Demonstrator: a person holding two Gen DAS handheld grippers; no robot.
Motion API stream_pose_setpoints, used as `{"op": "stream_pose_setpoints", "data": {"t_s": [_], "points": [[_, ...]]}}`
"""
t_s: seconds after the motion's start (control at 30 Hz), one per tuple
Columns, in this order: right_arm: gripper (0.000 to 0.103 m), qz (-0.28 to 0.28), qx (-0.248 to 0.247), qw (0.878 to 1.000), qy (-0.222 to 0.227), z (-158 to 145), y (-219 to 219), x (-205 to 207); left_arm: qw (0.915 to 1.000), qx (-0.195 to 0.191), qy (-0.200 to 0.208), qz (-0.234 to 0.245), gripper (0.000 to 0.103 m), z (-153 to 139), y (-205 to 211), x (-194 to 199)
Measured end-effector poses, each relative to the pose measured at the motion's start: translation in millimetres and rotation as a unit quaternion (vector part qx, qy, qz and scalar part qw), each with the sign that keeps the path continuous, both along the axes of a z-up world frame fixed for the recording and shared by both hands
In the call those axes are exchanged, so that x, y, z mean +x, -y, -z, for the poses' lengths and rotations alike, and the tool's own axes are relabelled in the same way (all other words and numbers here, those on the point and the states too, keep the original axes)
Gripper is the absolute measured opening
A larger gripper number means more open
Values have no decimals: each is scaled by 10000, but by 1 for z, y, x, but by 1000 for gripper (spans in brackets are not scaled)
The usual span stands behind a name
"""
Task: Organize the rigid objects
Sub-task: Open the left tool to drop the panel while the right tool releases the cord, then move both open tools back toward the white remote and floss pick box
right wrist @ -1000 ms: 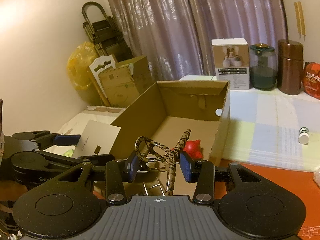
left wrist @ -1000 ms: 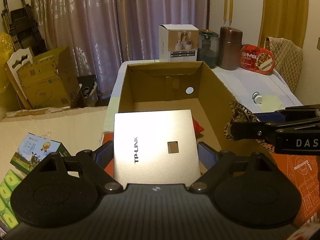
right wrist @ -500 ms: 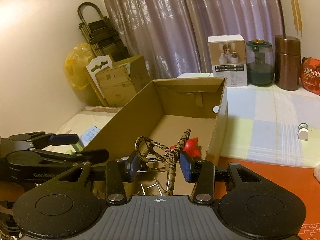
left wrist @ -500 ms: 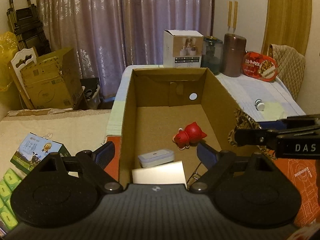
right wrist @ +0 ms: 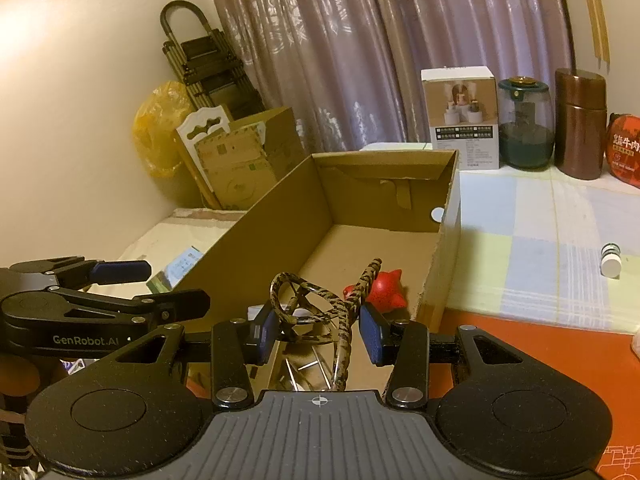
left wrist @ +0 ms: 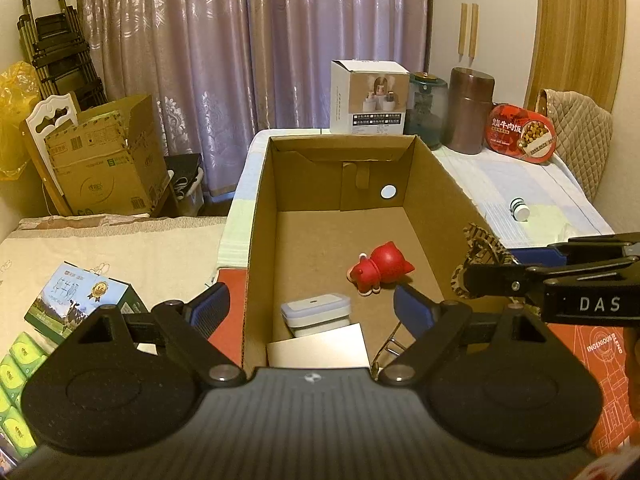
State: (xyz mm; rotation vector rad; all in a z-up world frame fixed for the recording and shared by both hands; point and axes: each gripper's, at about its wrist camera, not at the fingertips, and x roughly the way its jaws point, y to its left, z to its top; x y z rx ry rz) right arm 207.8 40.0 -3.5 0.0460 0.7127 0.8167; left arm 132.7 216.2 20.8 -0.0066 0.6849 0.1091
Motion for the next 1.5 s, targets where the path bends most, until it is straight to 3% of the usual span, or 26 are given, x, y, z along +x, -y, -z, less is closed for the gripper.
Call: {"op": "stream_pose_setpoints", "data": {"t_s": [0.53,0.57,0.63,1.17,1.5], "points": [[42,35,167,9999,-9,1,0,-1,10000,-1,-9,29,87,1,1,0],[44,51,234,9997,-16,-1,1,-1,10000,-1,-11,29,86,1,1,0],[65,108,329,9994,54,-3,3,-2,10000,1,-10,29,86,1,1,0],[65,257,412,9986,199,-13,16,-2,10000,-22,30,48,86,-2,8,-2],[65,552,407,9970,367,-24,47,-5,9996,-13,174,201,86,-17,28,-5]]}}
